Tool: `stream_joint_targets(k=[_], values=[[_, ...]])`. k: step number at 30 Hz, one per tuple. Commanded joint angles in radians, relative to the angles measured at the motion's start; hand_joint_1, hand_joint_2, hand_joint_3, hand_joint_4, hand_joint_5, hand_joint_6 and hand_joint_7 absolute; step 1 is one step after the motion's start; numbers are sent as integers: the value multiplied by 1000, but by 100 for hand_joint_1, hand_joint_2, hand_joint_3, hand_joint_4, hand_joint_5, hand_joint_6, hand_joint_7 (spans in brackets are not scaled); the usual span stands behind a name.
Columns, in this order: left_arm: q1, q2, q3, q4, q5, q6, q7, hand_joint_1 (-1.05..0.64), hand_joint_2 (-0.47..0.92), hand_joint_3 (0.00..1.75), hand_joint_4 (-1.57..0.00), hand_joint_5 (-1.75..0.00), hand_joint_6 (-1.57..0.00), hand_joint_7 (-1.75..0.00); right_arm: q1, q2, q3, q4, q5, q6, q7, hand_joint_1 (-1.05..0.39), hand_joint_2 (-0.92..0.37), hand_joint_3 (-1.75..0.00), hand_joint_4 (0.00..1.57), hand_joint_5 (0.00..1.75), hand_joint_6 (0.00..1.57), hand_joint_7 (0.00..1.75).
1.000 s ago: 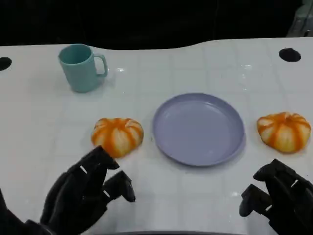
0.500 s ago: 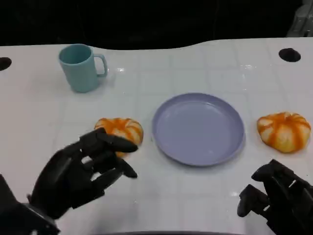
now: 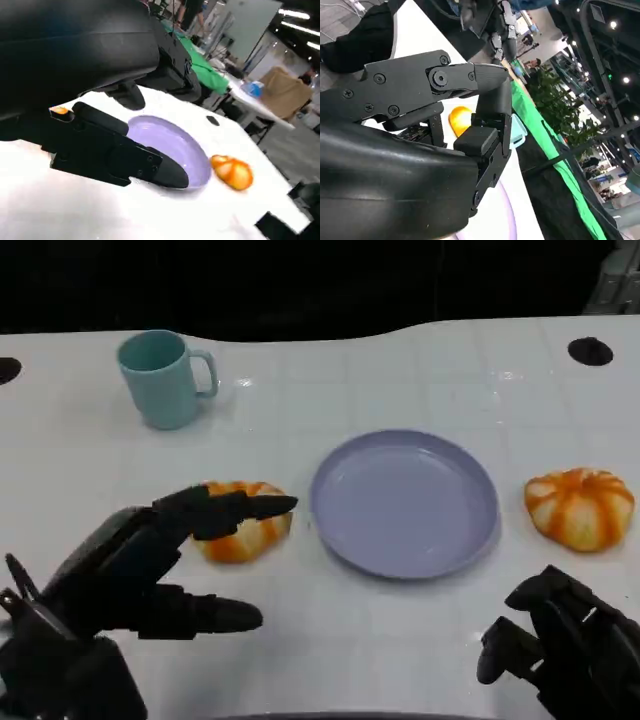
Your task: Grasp the bread from the table and place it into the plate.
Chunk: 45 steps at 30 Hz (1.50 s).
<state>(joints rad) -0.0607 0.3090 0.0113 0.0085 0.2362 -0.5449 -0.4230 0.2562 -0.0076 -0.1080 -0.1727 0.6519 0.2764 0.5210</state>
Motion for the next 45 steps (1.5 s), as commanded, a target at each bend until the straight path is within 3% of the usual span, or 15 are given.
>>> stream_joint_targets(k=[1, 4, 5, 9, 15, 28, 31, 33, 45], values=[[-48, 70, -20, -44, 162, -19, 73, -56, 88, 0, -12, -40, -32, -1, 9, -2, -7, -25, 7, 2, -21, -55, -92, -24, 65, 158, 72, 108], [-66, 90, -40, -64, 254, 5, 107, -53, 86, 0, -10, -36, -29, 0, 12, -6, -4, -32, 0, 2, -29, -56, -92, -23, 66, 157, 74, 106], [-74, 96, -48, -72, 286, 21, 115, -42, 79, 0, -7, -34, -27, 0, 13, -7, -3, -33, -2, 1, -29, -56, -92, -24, 65, 158, 71, 110], [-101, 102, -82, -85, 389, 74, 157, -29, 72, 0, -2, -32, -25, 0, 16, -7, -4, -35, 3, 3, -29, -55, -92, -24, 64, 159, 68, 114], [-134, 103, -136, -100, 507, 160, 194, -24, 70, 0, 0, -20, -19, 0, 16, -4, -4, -34, 1, -3, -29, -55, -92, -27, 64, 160, 69, 114], [-154, 124, -190, -97, 555, 223, 234, -22, 71, 1, 0, -18, -19, 0, 17, -4, -2, -39, 3, 2, -37, -55, -92, -26, 65, 159, 70, 113], [-273, 60, -289, 57, 697, 413, 158, -17, 73, 1, -1, -10, -18, -1, 24, -9, -4, -46, 13, 8, -29, -55, -92, -25, 65, 159, 69, 111], [-308, 42, -322, 105, 721, 473, 152, -16, 74, 1, -1, -8, -19, -1, 26, -11, -4, -50, 12, 10, -31, -56, -92, -25, 65, 159, 69, 111], [-384, 28, -386, 251, 695, 556, 187, -16, 79, 1, -1, -8, -17, 0, 29, -12, -4, -50, 10, 5, -25, -55, -92, -25, 64, 160, 67, 113]])
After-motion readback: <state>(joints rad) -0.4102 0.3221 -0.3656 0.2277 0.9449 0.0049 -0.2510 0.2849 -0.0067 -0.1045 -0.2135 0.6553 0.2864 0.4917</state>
